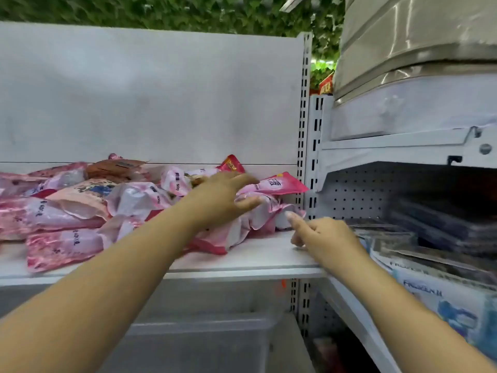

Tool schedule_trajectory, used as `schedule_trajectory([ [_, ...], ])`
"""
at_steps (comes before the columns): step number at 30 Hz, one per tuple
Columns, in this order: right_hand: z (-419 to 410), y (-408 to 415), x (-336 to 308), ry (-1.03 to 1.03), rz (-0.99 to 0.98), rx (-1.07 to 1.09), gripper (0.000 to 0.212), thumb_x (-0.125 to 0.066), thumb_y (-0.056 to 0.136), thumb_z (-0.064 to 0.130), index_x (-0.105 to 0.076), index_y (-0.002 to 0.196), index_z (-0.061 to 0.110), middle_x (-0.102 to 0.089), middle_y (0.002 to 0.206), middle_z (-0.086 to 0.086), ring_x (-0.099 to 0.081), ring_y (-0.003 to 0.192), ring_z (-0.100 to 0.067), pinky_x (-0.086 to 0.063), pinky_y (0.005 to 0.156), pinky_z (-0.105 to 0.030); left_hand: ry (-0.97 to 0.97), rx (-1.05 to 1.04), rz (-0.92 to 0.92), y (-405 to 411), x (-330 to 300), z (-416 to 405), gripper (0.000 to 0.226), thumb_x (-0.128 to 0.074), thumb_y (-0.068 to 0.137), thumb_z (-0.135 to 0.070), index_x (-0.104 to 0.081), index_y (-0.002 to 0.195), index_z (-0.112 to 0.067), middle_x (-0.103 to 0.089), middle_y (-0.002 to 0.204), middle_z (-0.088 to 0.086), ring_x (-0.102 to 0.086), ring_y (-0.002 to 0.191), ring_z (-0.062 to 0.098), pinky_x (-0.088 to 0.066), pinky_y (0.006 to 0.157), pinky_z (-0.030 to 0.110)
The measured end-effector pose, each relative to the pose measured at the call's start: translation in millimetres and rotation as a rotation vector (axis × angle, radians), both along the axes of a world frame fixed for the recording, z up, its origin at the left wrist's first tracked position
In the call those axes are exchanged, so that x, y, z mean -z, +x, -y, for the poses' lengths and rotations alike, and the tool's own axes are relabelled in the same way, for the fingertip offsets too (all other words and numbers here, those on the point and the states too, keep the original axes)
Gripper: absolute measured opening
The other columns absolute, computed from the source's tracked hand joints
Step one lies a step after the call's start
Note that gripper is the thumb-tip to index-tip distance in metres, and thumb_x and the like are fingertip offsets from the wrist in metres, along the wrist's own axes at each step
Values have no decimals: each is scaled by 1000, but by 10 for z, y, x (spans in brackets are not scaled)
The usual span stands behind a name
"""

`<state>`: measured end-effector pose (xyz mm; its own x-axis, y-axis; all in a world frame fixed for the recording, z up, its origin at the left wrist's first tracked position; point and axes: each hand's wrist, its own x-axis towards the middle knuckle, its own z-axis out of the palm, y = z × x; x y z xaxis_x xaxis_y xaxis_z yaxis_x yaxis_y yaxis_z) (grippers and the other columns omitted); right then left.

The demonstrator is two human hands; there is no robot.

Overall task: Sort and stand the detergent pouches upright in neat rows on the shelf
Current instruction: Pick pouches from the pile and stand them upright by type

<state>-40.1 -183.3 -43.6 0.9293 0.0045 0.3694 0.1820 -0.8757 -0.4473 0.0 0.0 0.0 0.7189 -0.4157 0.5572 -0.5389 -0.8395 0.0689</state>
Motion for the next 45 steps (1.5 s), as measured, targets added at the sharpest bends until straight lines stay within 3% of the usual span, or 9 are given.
schedule_trajectory([
  [3, 59, 258, -187, 139, -5, 58, 58, -30, 92, 56, -59, 70, 11, -57, 73, -5, -54, 81, -26, -36, 65, -31, -32, 52, -272, 265, -7, 106, 51, -42, 93, -45, -33, 142, -30, -31, 150, -4, -30, 136, 13, -20, 107, 23],
  [8, -15, 733, -435, 617, -237, -10, 54, -41, 91, 53, -43, 136, 23, -51, 131, -8, -50, 110, -22, -36, 86, -27, 24, 86, -353, 494, 72, 85, 42, -39, 94, -47, -44, 134, -35, -41, 143, -7, -36, 132, 17, -26, 110, 32],
  [13, -169, 1063, -580, 884, -184, -18, 32, -51, 94, 21, -53, 120, 2, -48, 95, -5, -55, 97, -25, -34, 53, -21, 73, 111, -316, 489, 108, 93, 43, -30, 94, -50, -58, 122, -34, -48, 130, 4, -47, 119, 24, -34, 103, 39],
  [17, -286, 1275, -730, 1039, -86, -72, 15, -52, 90, 4, -53, 77, 10, -54, 73, -5, -50, 65, -18, -39, 57, -25, 61, 80, -261, 452, 127, 91, 47, -26, 95, -49, -62, 118, -28, -47, 128, 1, -40, 122, 20, -29, 104, 32],
  [22, -388, 1402, -915, 1419, -30, -230, 14, -52, 90, 0, -49, 79, 8, -58, 71, -8, -57, 61, -20, -50, 61, -31, -201, 167, -252, 376, 121, 64, 53, -30, 92, -49, -67, 102, -13, -62, 115, 0, -41, 119, 5, -28, 89, 11],
  [27, -384, 1330, -1070, 1488, 92, -390, 14, -54, 89, 2, -53, 77, 7, -60, 72, -8, -59, 64, -18, -52, 64, -29, -538, 129, -132, 328, -65, 25, 36, -39, 91, -46, -63, 102, -22, -59, 81, -16, -51, 74, -6, -34, 59, 4],
  [34, -300, 1025, -1374, 1556, 229, -661, 11, -60, 86, 5, -58, 76, 8, -67, 57, -3, -66, 55, -16, -57, 65, -33, -757, 6, -317, 470, -305, 81, 91, -51, 72, -63, -23, 145, -17, -38, 144, 5, -41, 128, 22, -32, 99, 30],
  [39, -191, 857, -1380, 1484, 248, -743, 11, -61, 85, 9, -59, 75, 13, -68, 57, -1, -66, 52, -13, -57, 56, -29, -1030, 419, -657, 381, -250, 202, 48, -61, 65, -42, -58, 98, -7, -65, 60, -2, -61, 49, 8, -47, 47, 16],
  [45, -23, 941, -1177, 1406, 137, -649, 22, -54, 88, 32, -60, 90, 11, -70, 79, -3, -66, 75, -17, -57, 71, -32, -1299, 342, -546, 393, -236, 191, 31, -73, 64, -26, -63, 87, -9, -67, 58, 4, -62, 47, 17, -52, 47, 24],
])
